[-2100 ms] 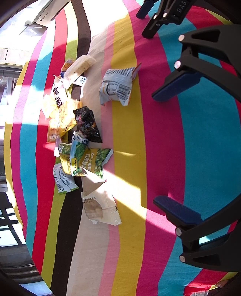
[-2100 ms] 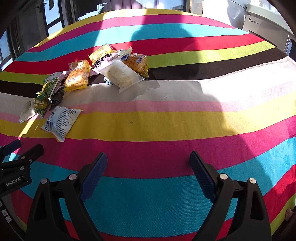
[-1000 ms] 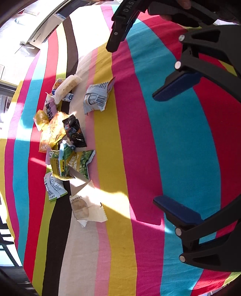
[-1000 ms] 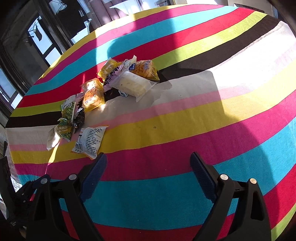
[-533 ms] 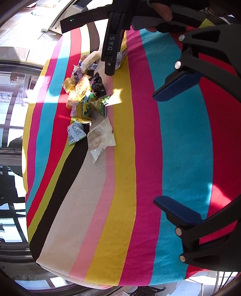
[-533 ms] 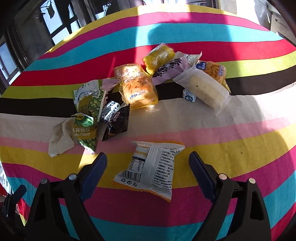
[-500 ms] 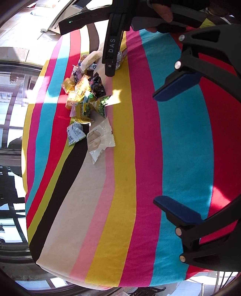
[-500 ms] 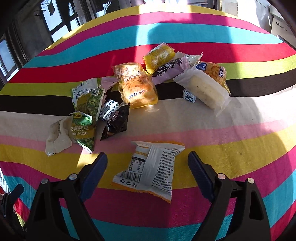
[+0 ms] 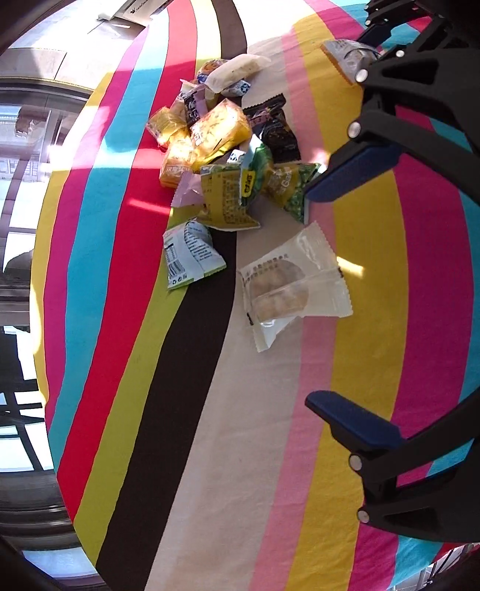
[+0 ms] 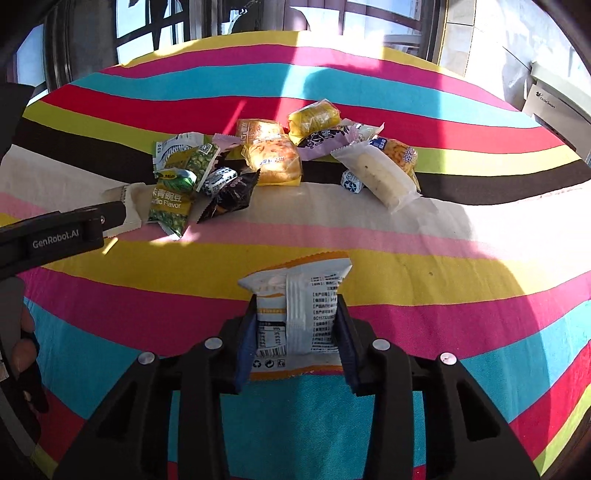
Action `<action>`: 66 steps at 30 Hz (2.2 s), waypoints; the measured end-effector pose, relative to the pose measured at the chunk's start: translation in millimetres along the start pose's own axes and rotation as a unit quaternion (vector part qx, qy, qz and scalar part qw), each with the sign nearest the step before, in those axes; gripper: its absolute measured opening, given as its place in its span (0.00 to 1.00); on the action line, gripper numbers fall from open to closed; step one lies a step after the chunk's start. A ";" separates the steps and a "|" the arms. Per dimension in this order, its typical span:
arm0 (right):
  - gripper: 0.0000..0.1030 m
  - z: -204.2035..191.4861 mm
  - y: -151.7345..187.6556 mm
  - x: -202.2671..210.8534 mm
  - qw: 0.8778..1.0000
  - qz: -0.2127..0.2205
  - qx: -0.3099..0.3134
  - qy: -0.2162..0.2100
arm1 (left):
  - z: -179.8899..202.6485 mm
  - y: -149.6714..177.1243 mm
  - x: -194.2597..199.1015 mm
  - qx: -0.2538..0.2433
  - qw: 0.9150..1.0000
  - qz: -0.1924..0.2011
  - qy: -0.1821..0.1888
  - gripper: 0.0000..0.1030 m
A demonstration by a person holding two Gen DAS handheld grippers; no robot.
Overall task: Organize snacks
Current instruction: 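Grasp the white wrapped cake with the left gripper while the right gripper grasps the white snack bag, then carry the wrapped cake and white bag to the white box and release both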
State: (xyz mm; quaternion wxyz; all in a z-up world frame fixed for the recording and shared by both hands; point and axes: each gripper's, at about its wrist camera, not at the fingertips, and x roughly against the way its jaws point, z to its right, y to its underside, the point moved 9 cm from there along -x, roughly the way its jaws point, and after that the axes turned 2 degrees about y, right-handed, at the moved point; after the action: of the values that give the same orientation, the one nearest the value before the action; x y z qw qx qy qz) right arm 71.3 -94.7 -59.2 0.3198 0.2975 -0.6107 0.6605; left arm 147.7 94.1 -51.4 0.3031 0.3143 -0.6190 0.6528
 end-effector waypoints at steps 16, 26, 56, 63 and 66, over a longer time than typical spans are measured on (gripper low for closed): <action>0.38 -0.2 -7.5 -9.0 1.000 -0.006 -0.008 -0.009 | -14.9 41.9 43.1 0.029 0.997 0.035 0.060 0.43; 0.38 4.4 -6.4 -10.2 0.999 -0.006 -0.029 -0.040 | -5.5 53.4 49.4 0.015 0.995 0.045 0.083 0.44; 0.38 130.6 154.2 179.9 0.994 0.025 -0.073 -0.081 | 221.0 188.2 195.8 -0.289 0.923 0.059 0.248 0.45; 0.38 204.0 223.2 227.6 0.992 0.029 -0.123 -0.002 | 313.3 237.4 264.6 -0.399 0.841 0.052 0.361 0.45; 0.38 236.9 251.4 236.4 0.985 0.020 -0.168 0.026 | 330.9 246.7 262.5 -0.410 0.836 0.047 0.361 0.45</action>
State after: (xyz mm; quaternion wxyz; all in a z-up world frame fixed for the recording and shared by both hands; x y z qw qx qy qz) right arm -271.9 -329.4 -10.7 0.3677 0.2106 -0.7103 0.5620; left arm -196.6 -247.0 14.3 0.5756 -0.1261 -0.6902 0.4200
